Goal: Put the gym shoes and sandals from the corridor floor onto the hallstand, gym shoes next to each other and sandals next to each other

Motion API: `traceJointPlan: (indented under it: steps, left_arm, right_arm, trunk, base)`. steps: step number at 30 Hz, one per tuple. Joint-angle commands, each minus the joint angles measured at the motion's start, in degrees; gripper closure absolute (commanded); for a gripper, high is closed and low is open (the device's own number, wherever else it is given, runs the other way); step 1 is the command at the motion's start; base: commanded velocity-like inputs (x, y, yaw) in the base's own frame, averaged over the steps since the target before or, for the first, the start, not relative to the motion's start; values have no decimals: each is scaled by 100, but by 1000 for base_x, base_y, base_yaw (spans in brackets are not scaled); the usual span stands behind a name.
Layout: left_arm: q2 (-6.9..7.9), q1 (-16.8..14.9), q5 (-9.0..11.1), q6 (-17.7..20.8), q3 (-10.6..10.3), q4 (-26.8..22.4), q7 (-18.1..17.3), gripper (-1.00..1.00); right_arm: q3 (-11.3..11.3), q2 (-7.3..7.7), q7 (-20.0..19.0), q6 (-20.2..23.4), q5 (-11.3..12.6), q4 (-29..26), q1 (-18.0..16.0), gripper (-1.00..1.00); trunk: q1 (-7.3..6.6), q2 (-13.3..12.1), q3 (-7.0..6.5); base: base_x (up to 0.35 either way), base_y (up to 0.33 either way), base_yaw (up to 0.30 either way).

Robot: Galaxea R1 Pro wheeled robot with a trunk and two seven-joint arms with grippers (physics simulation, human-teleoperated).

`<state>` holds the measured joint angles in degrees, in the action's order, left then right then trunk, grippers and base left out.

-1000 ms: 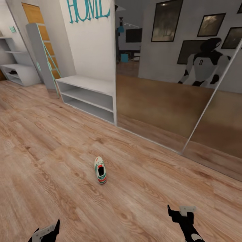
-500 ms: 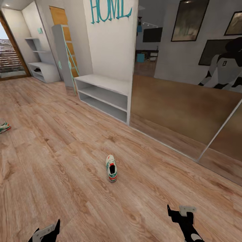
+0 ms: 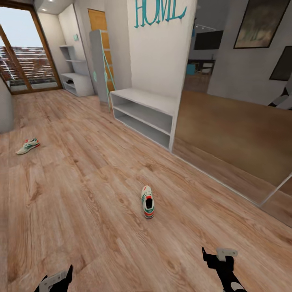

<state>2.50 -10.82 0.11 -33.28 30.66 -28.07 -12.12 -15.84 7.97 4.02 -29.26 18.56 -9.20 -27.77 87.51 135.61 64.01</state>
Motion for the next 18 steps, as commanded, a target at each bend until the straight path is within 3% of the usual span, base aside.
traceJointPlan:
  steps: [1, 18]
  left_arm:
    - [-4, -7, 1, -12, 38, 6, -56, -100]
    - [-4, -8, 7, -3, 39, 3, -63, -100]
  right_arm:
    - [-51, 3, 37, -10, 24, -3, -1, -100]
    - [-51, 10, 37, -10, 24, -2, -1, -100]
  trunk:
    - [-1, 2, 6]
    - [-1, 2, 41]
  base:
    - [0, 0, 278]
    - [0, 0, 278]
